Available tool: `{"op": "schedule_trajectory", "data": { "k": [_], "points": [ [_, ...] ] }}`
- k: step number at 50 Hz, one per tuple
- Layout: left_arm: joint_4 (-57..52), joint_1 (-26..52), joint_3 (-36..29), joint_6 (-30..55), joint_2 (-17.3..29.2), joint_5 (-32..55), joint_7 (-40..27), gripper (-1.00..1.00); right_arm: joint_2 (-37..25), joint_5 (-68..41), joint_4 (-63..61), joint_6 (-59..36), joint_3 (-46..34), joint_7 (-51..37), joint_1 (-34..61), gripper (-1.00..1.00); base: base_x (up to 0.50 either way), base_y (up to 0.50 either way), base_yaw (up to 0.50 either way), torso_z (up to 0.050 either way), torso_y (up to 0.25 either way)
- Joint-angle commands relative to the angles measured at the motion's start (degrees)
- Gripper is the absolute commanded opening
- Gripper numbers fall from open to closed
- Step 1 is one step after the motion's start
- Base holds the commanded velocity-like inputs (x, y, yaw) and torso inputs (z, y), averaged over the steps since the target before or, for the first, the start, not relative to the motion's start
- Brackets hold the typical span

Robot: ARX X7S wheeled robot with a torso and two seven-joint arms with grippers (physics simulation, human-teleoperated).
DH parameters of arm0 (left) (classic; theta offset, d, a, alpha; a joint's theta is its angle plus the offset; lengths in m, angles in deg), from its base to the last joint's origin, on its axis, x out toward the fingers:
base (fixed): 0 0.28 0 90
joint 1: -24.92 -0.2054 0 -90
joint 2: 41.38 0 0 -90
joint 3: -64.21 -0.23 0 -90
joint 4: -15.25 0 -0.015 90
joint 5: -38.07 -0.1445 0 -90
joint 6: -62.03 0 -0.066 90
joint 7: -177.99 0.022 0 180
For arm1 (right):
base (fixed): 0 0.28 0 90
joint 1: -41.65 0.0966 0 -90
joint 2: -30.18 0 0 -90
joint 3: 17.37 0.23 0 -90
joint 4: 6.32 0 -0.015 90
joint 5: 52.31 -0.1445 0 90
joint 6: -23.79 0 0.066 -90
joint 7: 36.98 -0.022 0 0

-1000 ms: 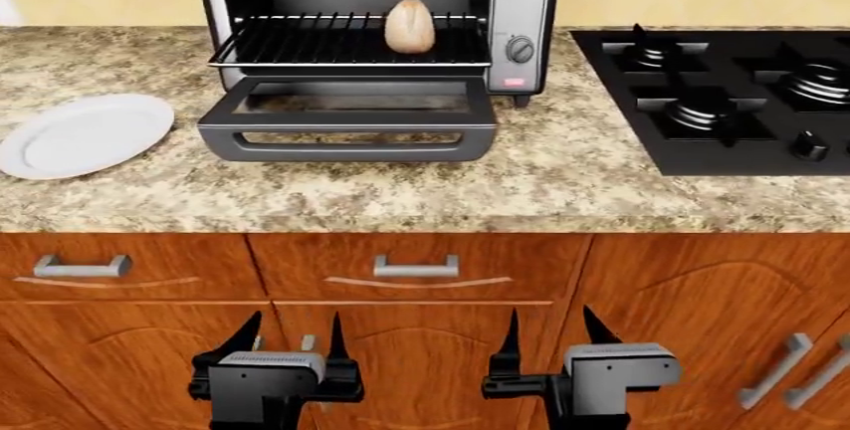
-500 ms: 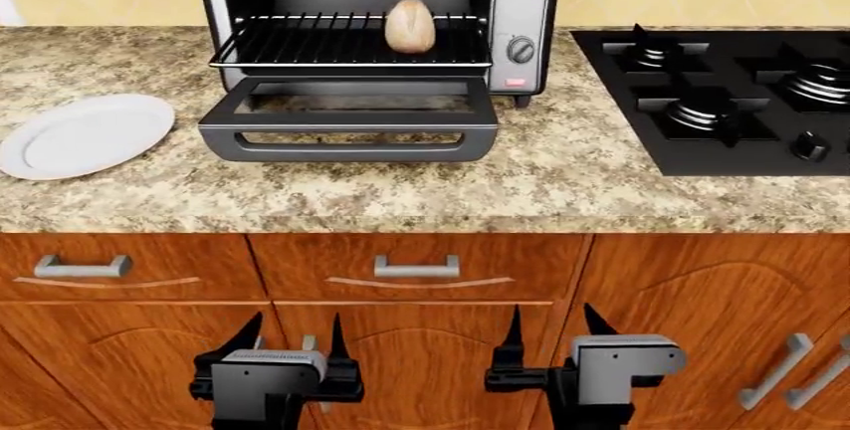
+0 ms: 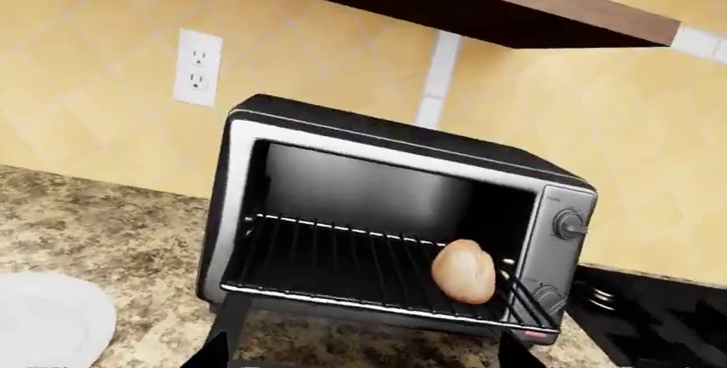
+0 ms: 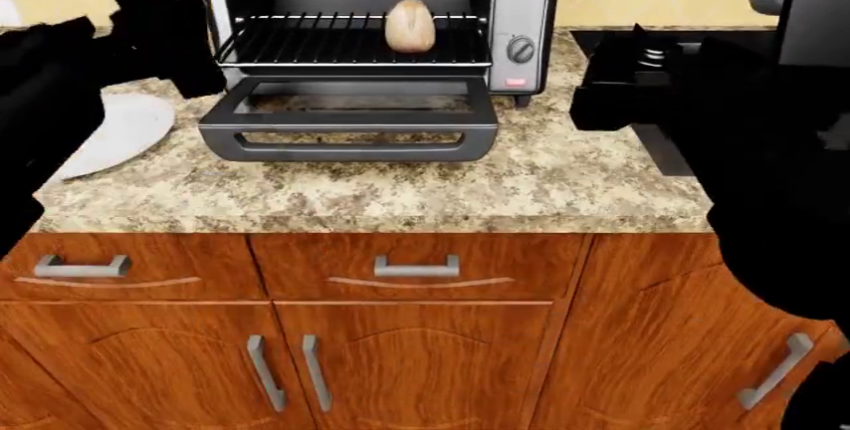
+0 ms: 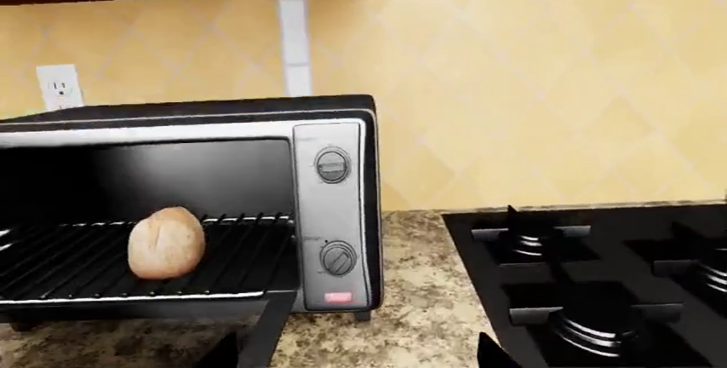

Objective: Pick the bread from the rack and place it on the plate on the counter.

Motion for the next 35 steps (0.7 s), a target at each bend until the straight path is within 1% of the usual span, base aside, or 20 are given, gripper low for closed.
{"op": "schedule_trajectory", "data": {
  "k": [1, 3, 4, 5, 6, 7, 8, 9, 10, 11, 13, 14, 15, 17, 18, 20, 23, 27, 29, 35],
  "points": [
    [3.0, 31.9, -5.4, 5.0, 18.4, 38.3, -21.7, 1.00, -8.6, -38.3, 2.8, -10.0, -2.9, -26.5, 22.9, 1.00, 0.00, 0.00, 0.00, 0.000, 0.000],
    [7.2, 38.5, -8.6, 6.6, 18.6, 37.0, -21.9, 1.00, -8.4, -38.8, 5.7, -9.9, -5.5, -27.4, 27.5, 1.00, 0.00, 0.00, 0.00, 0.000, 0.000],
    [12.0, 43.0, -11.6, 9.9, 16.9, 32.5, -21.1, 1.00, -7.1, -37.3, 9.9, -10.9, -8.2, -26.7, 32.3, 1.00, 0.00, 0.00, 0.00, 0.000, 0.000],
    [15.0, 45.6, -13.3, 12.2, 15.4, 28.7, -20.1, 1.00, -6.0, -36.8, 13.5, -11.4, -9.9, -25.6, 35.1, 1.00, 0.00, 0.00, 0.00, 0.000, 0.000],
    [18.8, 48.3, -14.6, 14.7, 13.0, 23.7, -17.8, 1.00, -4.4, -32.7, 17.4, -12.4, -11.7, -23.2, 38.9, 1.00, 0.00, 0.00, 0.00, 0.000, 0.000],
    [24.0, 52.6, -16.3, 17.8, 10.1, 15.2, -13.4, 1.00, -2.1, -28.3, 23.1, -13.2, -13.9, -17.8, 43.6, 1.00, 0.00, 0.00, 0.00, 0.000, 0.000],
    [27.4, 54.6, -18.0, 19.7, 8.5, 7.2, -8.2, 1.00, -0.7, -23.2, 26.7, -12.4, -15.5, -11.1, 46.0, 1.00, 0.00, 0.00, 0.00, 0.000, 0.000],
    [29.2, 56.0, -20.9, 20.1, 7.8, -1.4, -1.9, 1.00, 0.0, -17.0, 29.9, -11.1, -18.8, -6.1, 47.7, 1.00, 0.00, 0.00, 0.00, 0.000, 0.000],
    [32.1, 57.4, -25.2, 18.7, 6.9, -10.0, 5.3, 1.00, 0.3, -9.0, 31.7, -8.7, -25.6, 2.5, 49.1, 1.00, 0.00, 0.00, 0.00, 0.000, 0.000],
    [34.0, 58.2, -28.7, 17.2, 6.4, -16.5, 10.5, 1.00, 1.4, -4.8, 35.0, -6.5, -29.0, 7.0, 49.8, 1.00, 0.00, 0.00, 0.00, 0.000, 0.000],
    [38.4, 59.1, -34.4, 14.1, 5.1, -24.6, 17.1, 1.00, 4.4, 1.4, 41.8, -4.0, -36.1, 14.0, 50.9, 1.00, 0.00, 0.00, 0.00, 0.000, 0.000],
    [39.8, 59.3, -35.6, 13.0, 4.9, -26.5, 18.5, 1.00, 5.2, 3.3, 42.8, -3.7, -38.8, 15.4, 51.3, 1.00, 0.00, 0.00, 0.00, 0.000, 0.000],
    [41.3, 58.9, -36.7, 11.6, 4.9, -28.5, 19.3, 1.00, 6.3, 3.7, 43.3, -3.6, -39.7, 15.8, 51.1, 1.00, 0.00, 0.00, 0.00, 0.000, 0.000],
    [41.8, 58.2, -37.1, 10.6, 5.1, -29.3, 20.2, 1.00, 6.8, 2.5, 42.1, -4.3, -39.2, 14.5, 50.4, 1.00, 0.00, 0.00, 0.00, 0.000, 0.000],
    [41.6, 58.1, -37.4, 10.7, 5.1, -29.5, 20.2, 1.00, 6.8, 4.4, 42.1, -4.6, -40.8, 12.7, 50.3, 1.00, 0.00, 0.00, 0.00, 0.000, 0.000],
    [41.5, 58.0, -37.9, 11.1, 5.0, -29.7, 19.8, 1.00, 6.7, 2.2, 41.6, -5.4, -39.1, 11.3, 48.6, 1.00, 0.00, 0.00, 0.00, 0.000, 0.000],
    [41.1, 57.9, -37.8, 11.2, 5.2, -29.5, 19.6, 1.00, 6.0, 0.3, 38.4, -7.0, -38.6, 9.2, 46.8, 1.00, 0.00, 0.00, 0.00, 0.000, 0.000],
    [41.1, 57.0, -37.9, 10.6, 5.4, -29.7, 19.6, 1.00, 6.1, -0.5, 38.3, -6.6, -38.5, 9.7, 45.8, 1.00, 0.00, 0.00, 0.00, 0.000, 0.000],
    [41.2, 56.6, -37.9, 10.3, 5.7, -29.9, 19.7, 1.00, 6.0, -1.6, 38.0, -6.4, -38.2, 11.4, 45.2, 1.00, 0.33, 0.00, 0.00, 0.000, 0.000],
    [41.5, 56.7, -38.1, 9.8, 6.1, -30.5, 19.7, 1.00, 5.6, -2.2, 36.7, -6.7, -38.9, 11.6, 44.6, 1.00, 0.50, 0.00, 0.00, 0.000, 0.000]
  ]
}}
